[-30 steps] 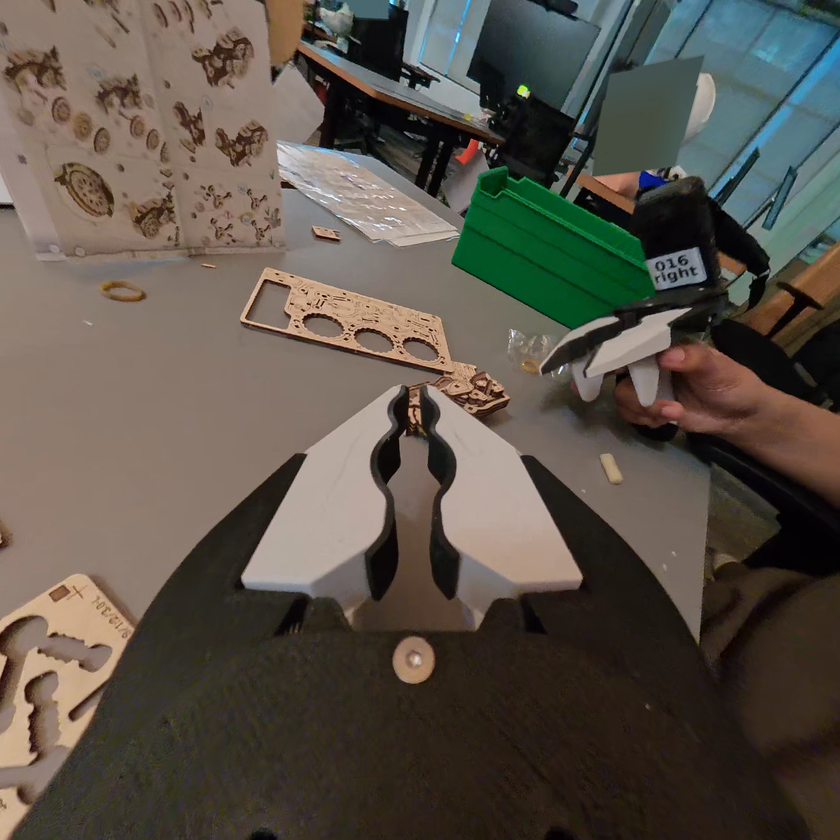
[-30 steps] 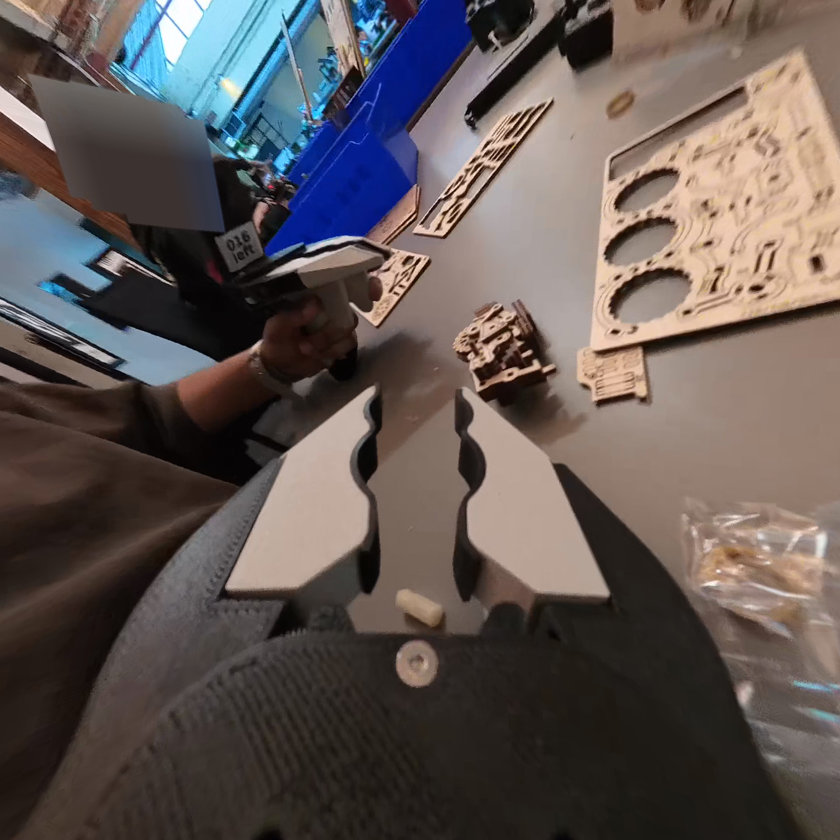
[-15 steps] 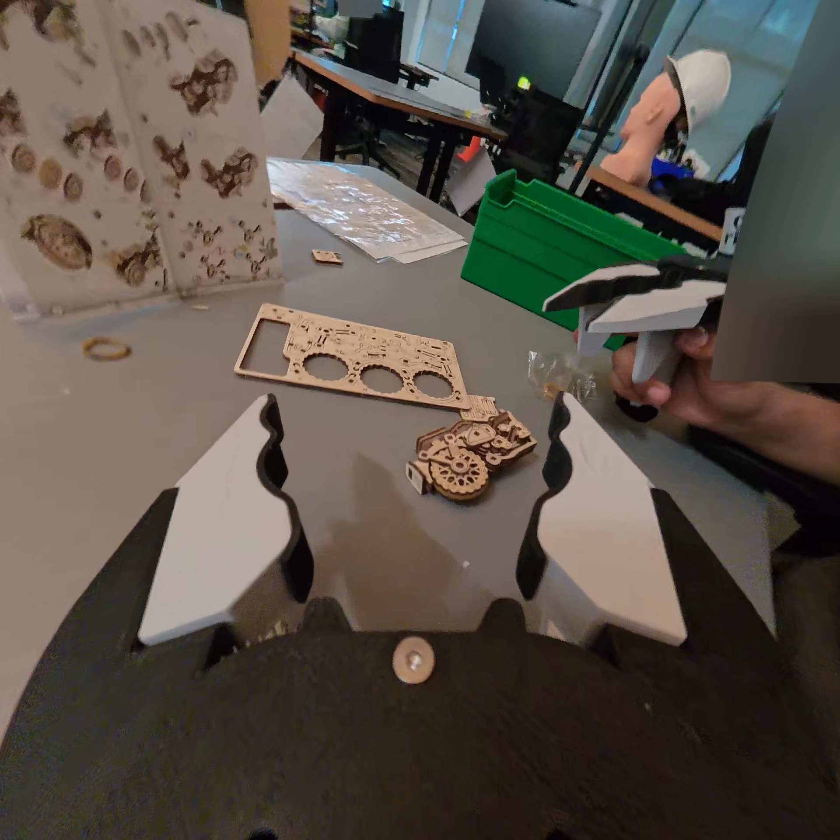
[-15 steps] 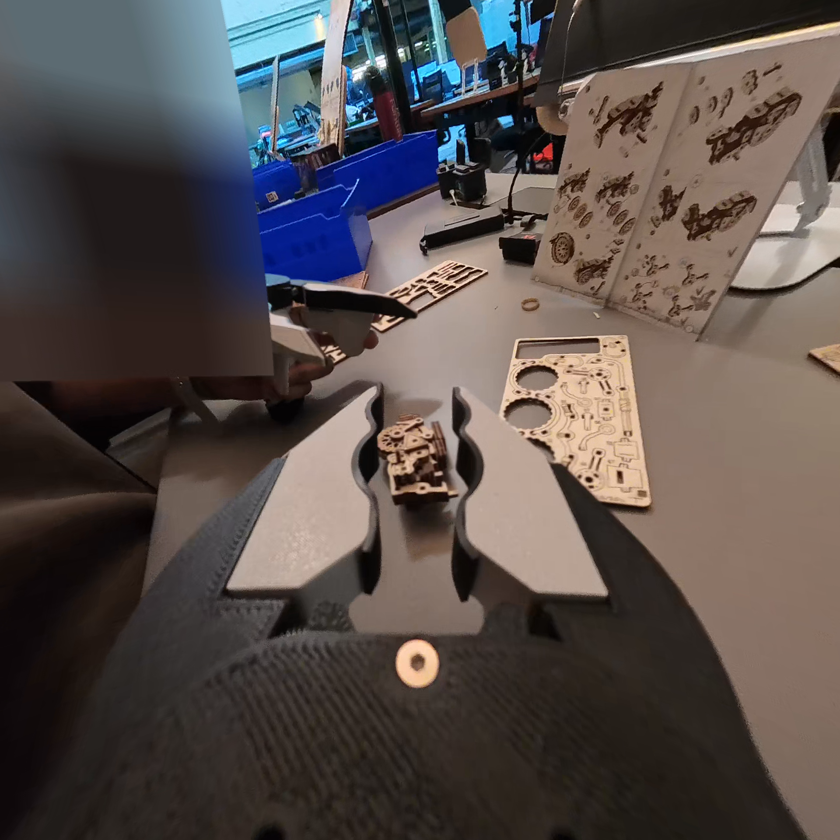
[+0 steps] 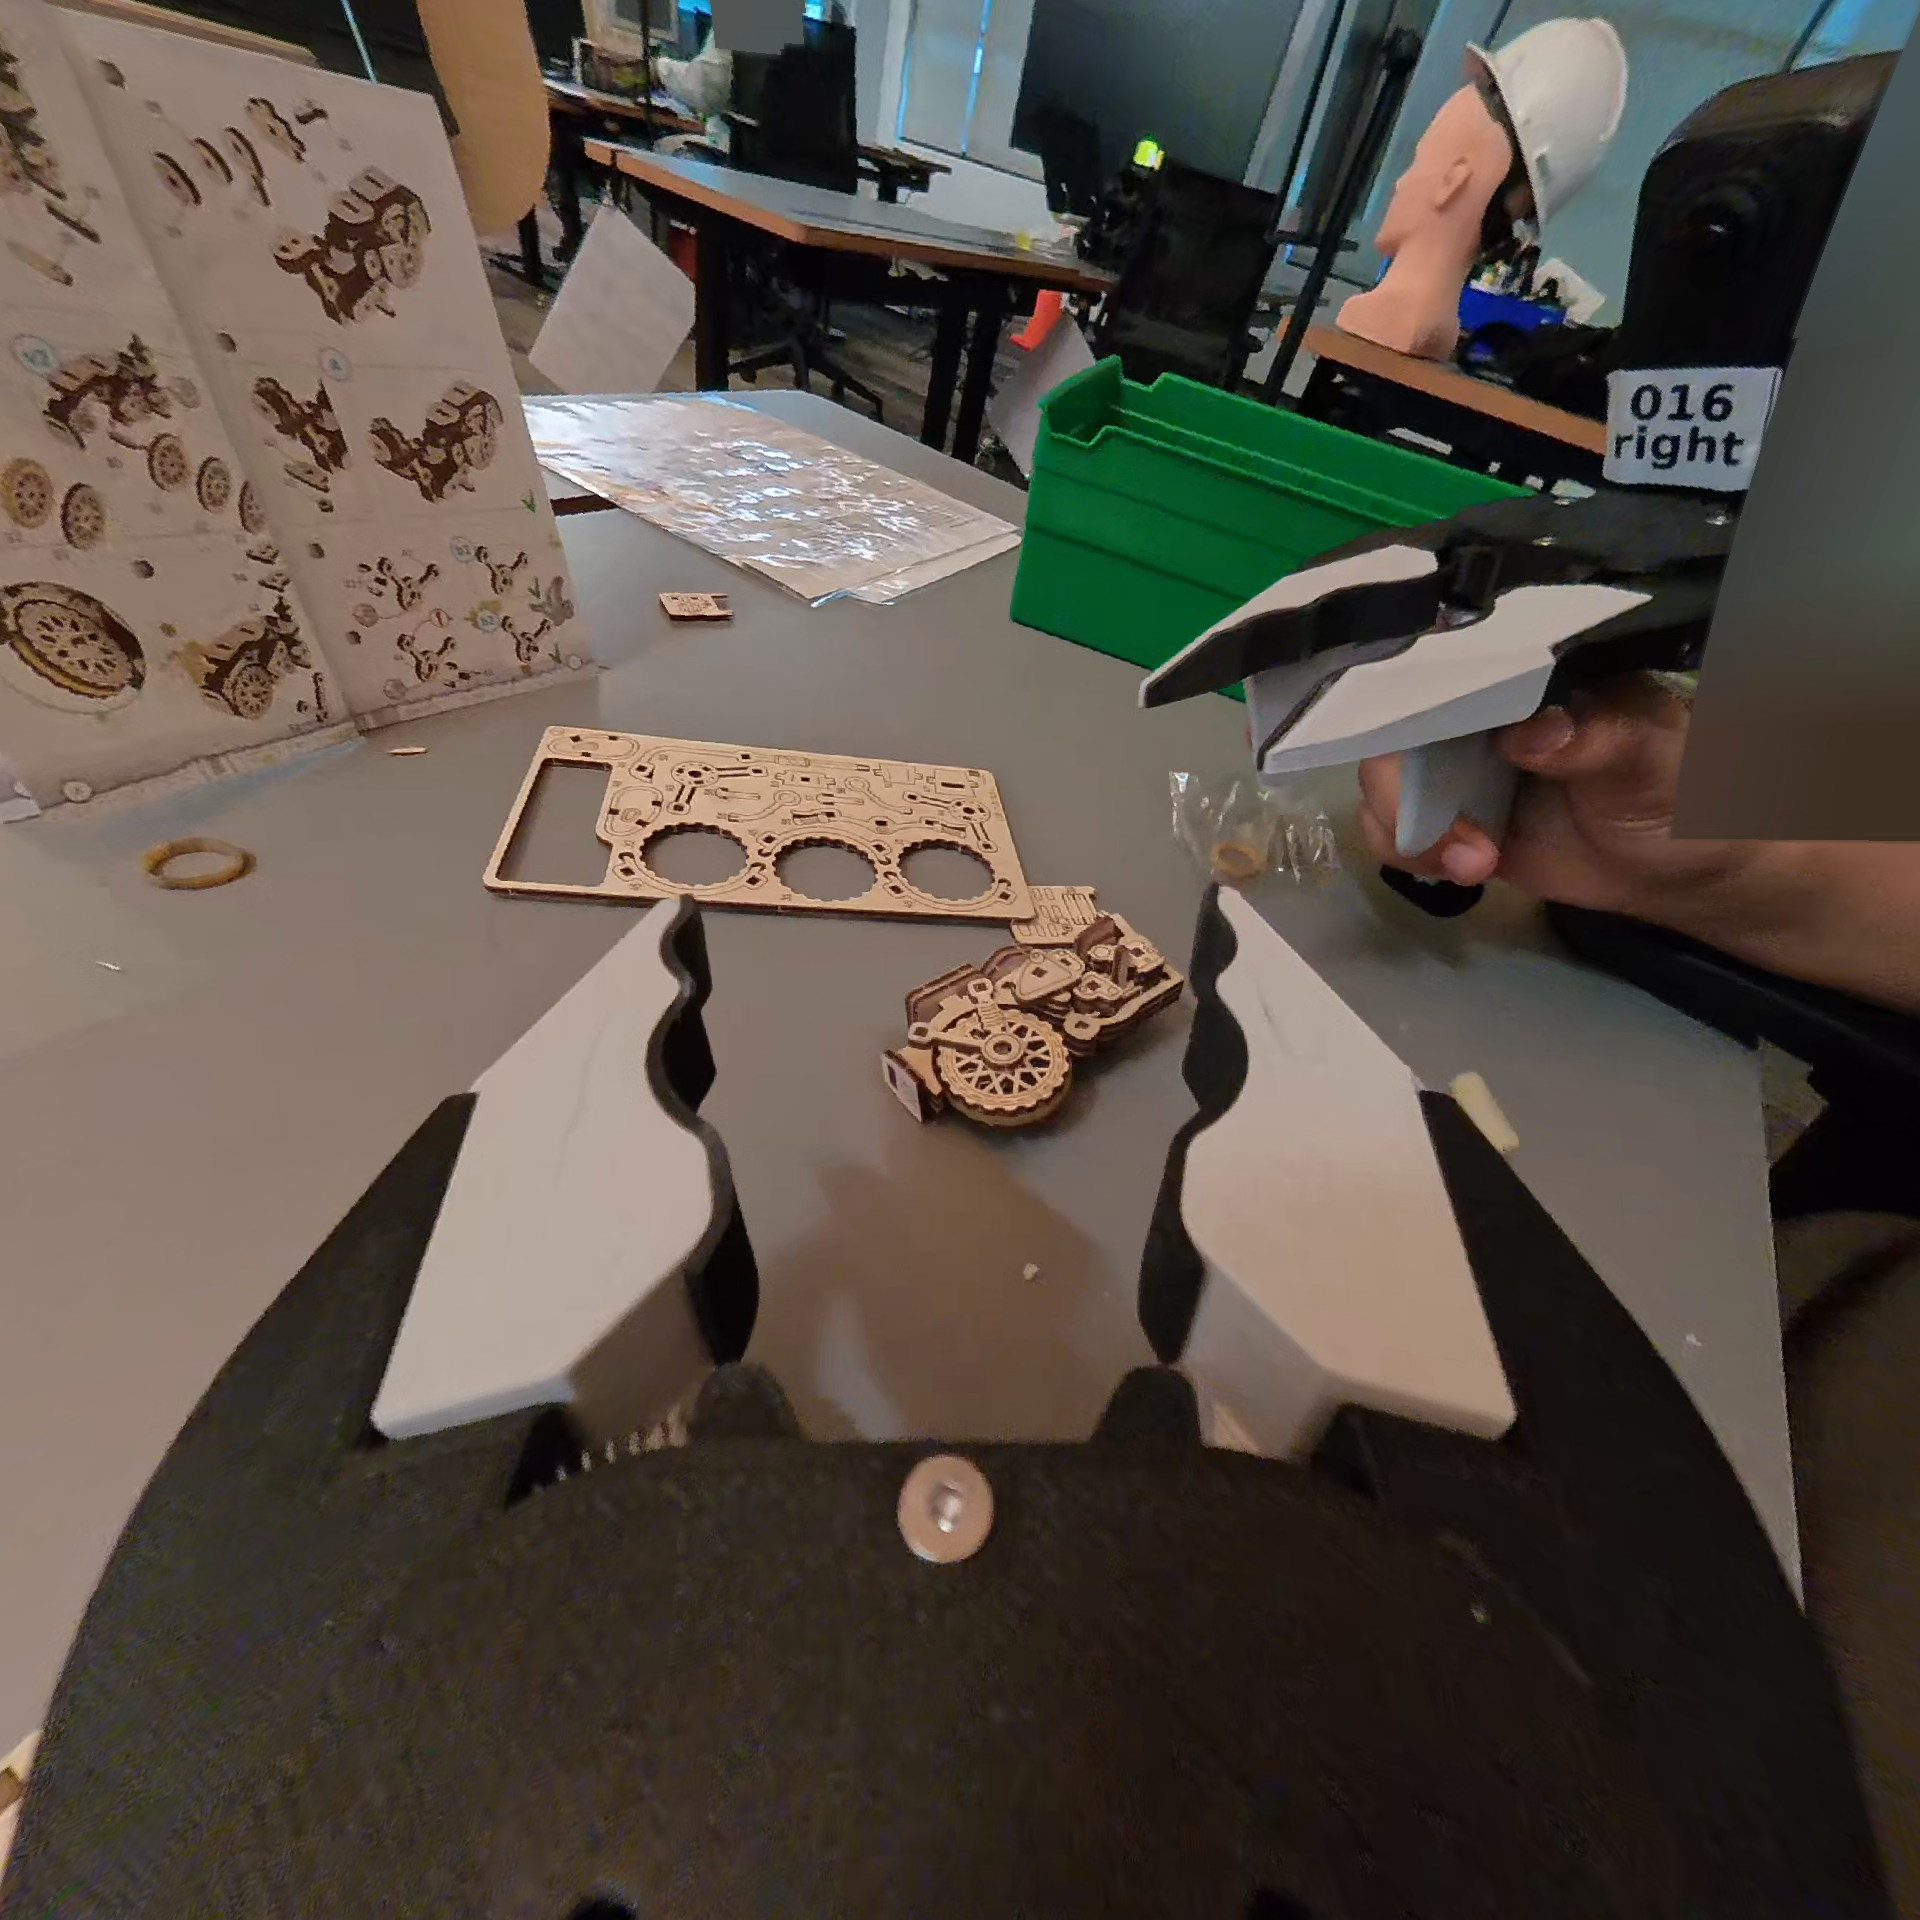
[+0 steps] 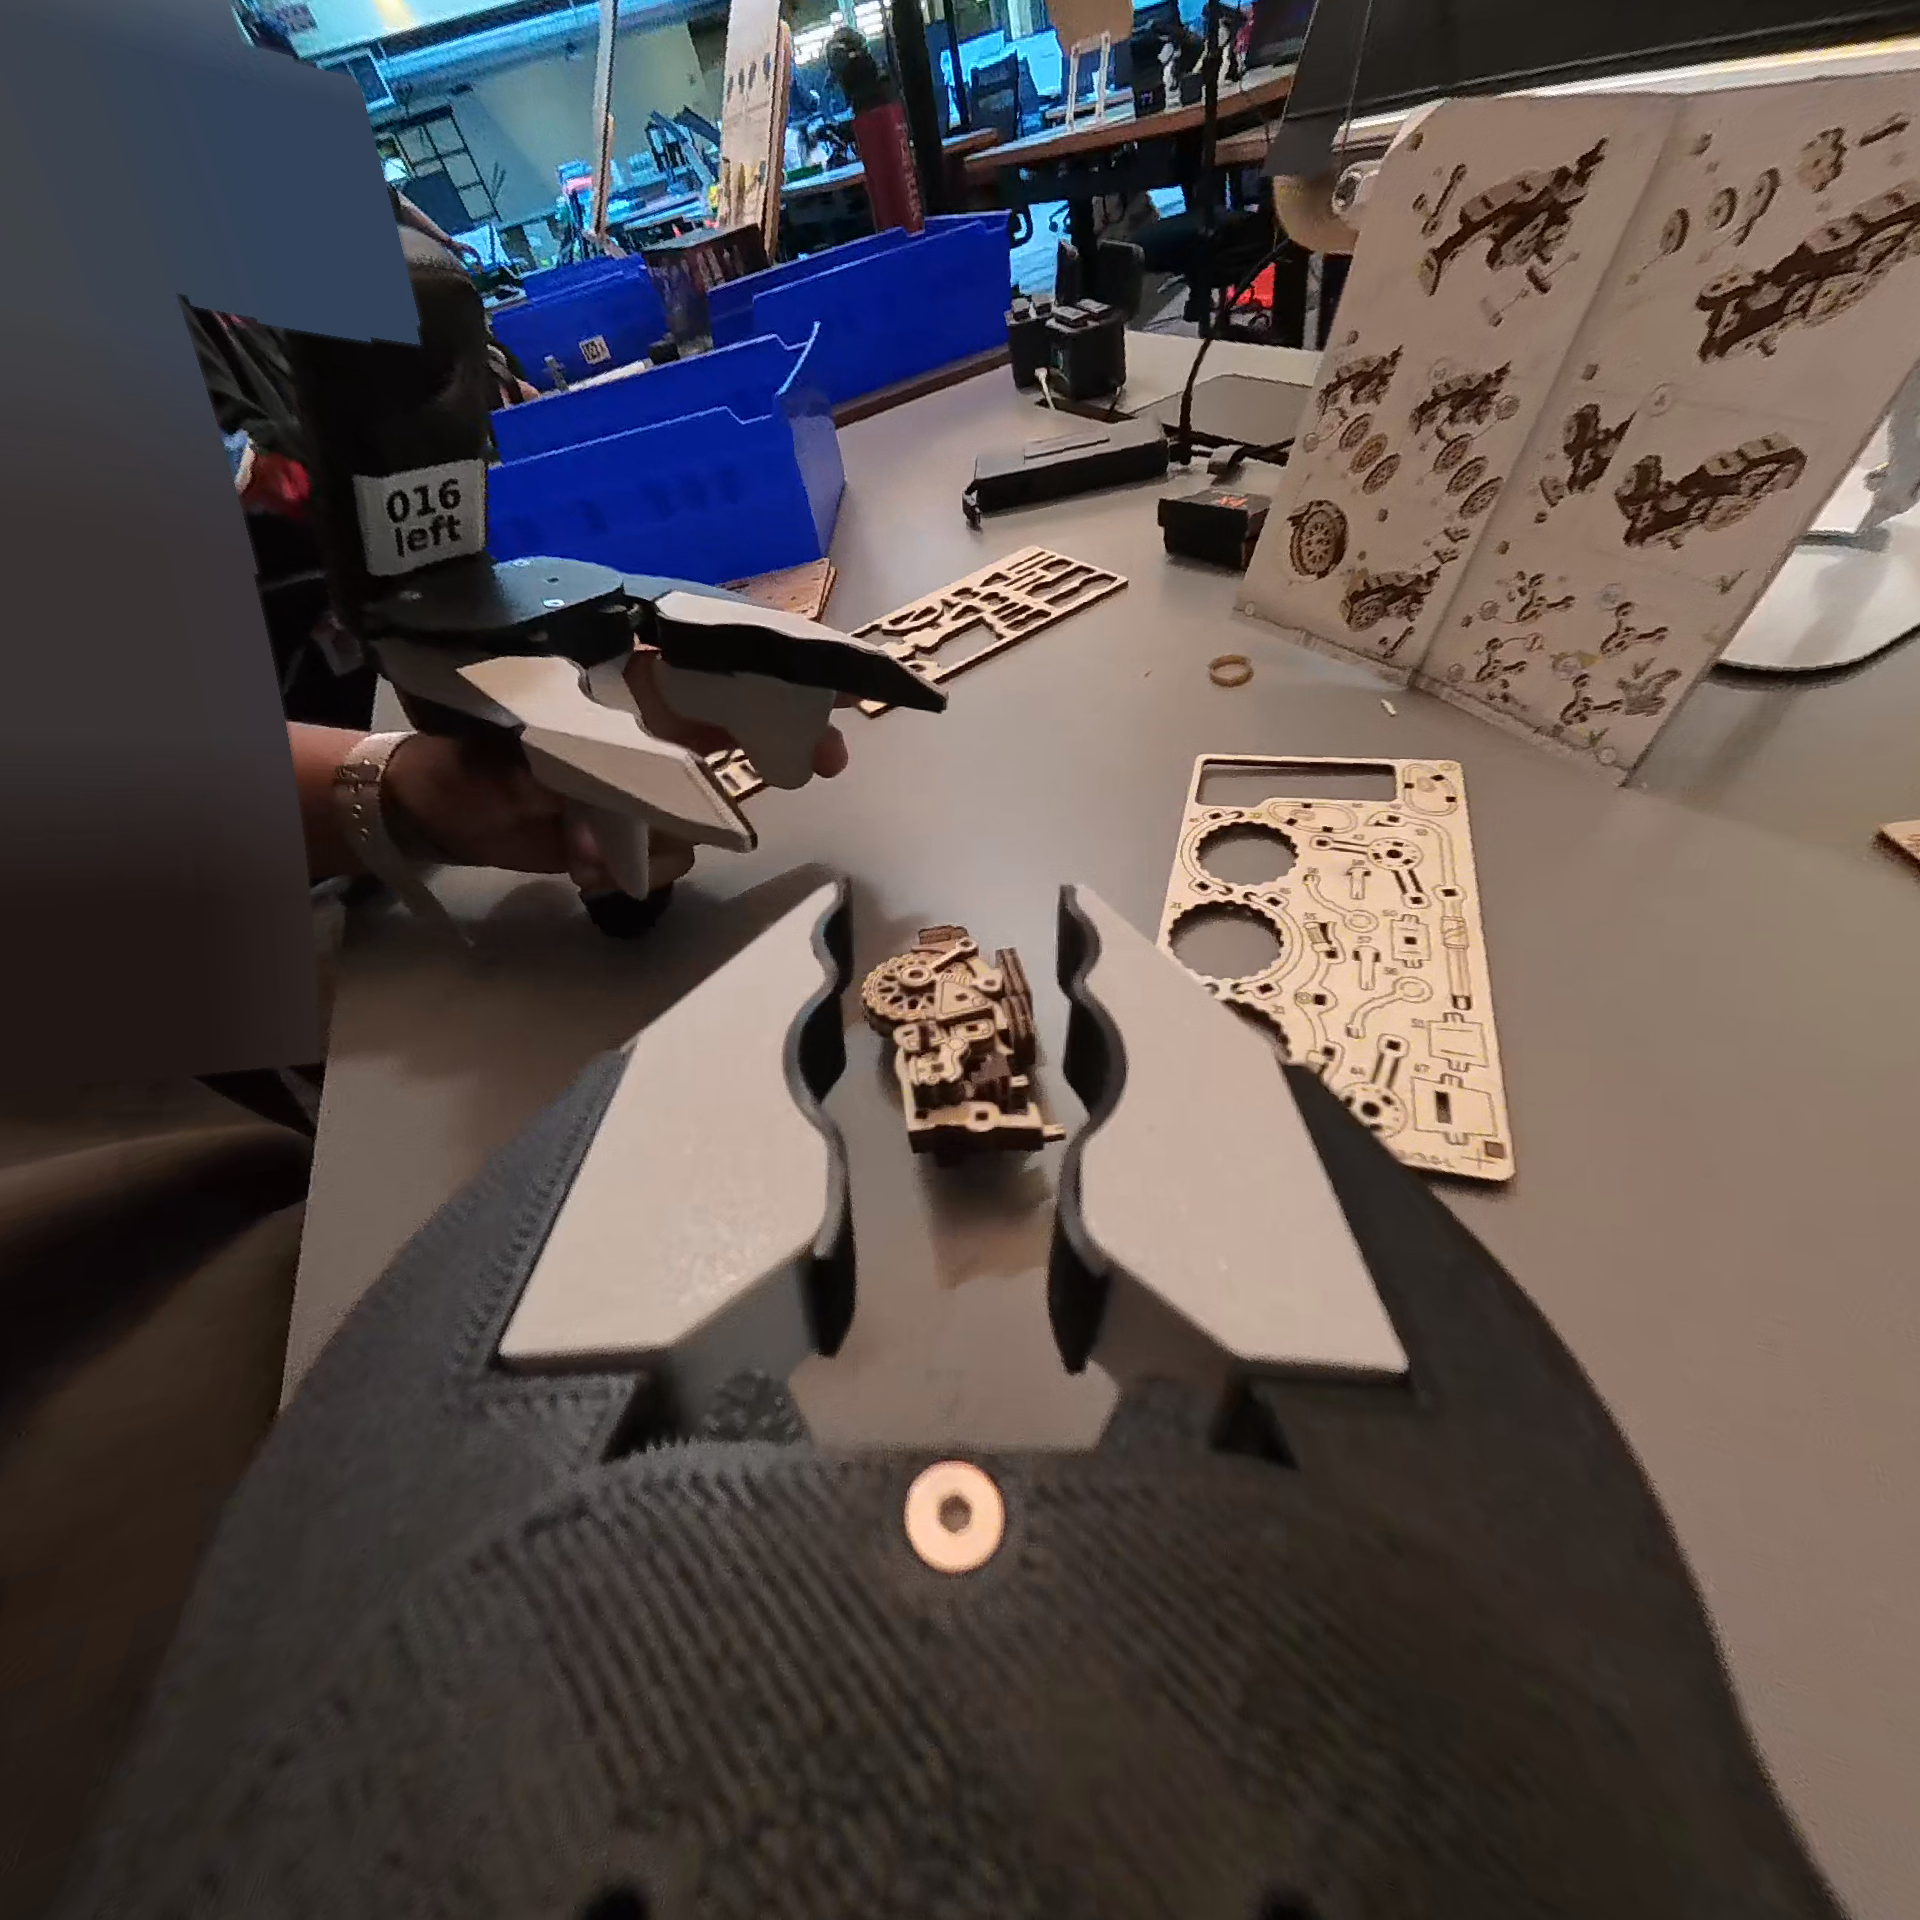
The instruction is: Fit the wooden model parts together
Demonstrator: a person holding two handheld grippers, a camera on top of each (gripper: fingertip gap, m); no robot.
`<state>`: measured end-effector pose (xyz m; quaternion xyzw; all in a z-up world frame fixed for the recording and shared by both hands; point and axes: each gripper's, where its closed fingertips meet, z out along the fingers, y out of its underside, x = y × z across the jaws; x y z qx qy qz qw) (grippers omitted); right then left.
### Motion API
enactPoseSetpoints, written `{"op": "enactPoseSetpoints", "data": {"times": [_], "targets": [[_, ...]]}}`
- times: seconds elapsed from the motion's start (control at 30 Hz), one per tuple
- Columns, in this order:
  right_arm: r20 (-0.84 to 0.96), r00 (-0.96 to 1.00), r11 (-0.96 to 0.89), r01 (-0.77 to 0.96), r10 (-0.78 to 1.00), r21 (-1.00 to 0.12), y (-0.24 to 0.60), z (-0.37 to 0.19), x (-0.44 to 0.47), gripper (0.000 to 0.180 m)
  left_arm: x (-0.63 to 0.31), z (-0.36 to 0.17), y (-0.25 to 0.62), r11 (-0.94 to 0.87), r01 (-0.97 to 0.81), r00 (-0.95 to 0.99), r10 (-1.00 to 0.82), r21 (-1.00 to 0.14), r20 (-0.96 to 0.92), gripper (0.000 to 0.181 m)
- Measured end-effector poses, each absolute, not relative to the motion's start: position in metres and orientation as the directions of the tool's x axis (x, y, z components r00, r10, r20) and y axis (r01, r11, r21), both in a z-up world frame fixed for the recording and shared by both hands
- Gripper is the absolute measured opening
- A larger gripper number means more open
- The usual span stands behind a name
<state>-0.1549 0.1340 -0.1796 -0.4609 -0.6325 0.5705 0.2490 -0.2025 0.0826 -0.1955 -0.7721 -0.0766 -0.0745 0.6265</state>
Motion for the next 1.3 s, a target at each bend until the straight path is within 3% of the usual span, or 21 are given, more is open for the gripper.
{"op": "enactPoseSetpoints", "data": {"times": [0.33, 0.67, 0.73, 0.83, 1.07, 1.2, 1.3], "targets": [[-0.306, -0.448, -0.150, 0.350, 0.840, -0.925, 0.134, -0.188, -0.163, 0.038, -0.208, -0.197, 0.077, -0.193, 0.335, 0.940, 0.000, -0.922, 0.342, 0.071], [-0.377, -0.454, -0.203, 0.387, 0.807, -0.900, 0.133, -0.191, -0.162, 0.035, -0.215, -0.186, 0.074, -0.113, 0.295, 0.955, 0.019, -0.949, 0.295, 0.028], [-0.382, -0.437, -0.188, 0.424, 0.815, -0.886, 0.133, -0.196, -0.161, 0.030, -0.212, -0.183, 0.072, -0.098, 0.276, 0.961, -0.004, -0.956, 0.277, 0.027], [-0.383, -0.367, -0.205, 0.439, 0.848, -0.875, 0.142, -0.199, -0.162, 0.039, -0.198, -0.173, 0.069, -0.053, 0.241, 0.967, -0.066, -0.969, 0.245, 0.038], [-0.158, -0.271, -0.055, 0.353, 0.950, -0.934, 0.163, -0.197, -0.168, 0.037, -0.194, -0.166, 0.066, -0.027, 0.178, 0.984, -0.002, -0.984, 0.178, 0.034], [0.002, -0.188, 0.065, 0.331, 0.982, -0.941, 0.178, -0.199, -0.170, 0.015, -0.199, -0.170, 0.067, -0.032, 0.229, 0.973, 0.022, -0.973, 0.229, 0.033], [0.060, -0.165, 0.111, 0.323, 0.984, -0.940, 0.181, -0.198, -0.171, 0.010, -0.212, -0.174, 0.065, -0.006, 0.250, 0.966, 0.069, -0.968, 0.249, 0.005]]}}
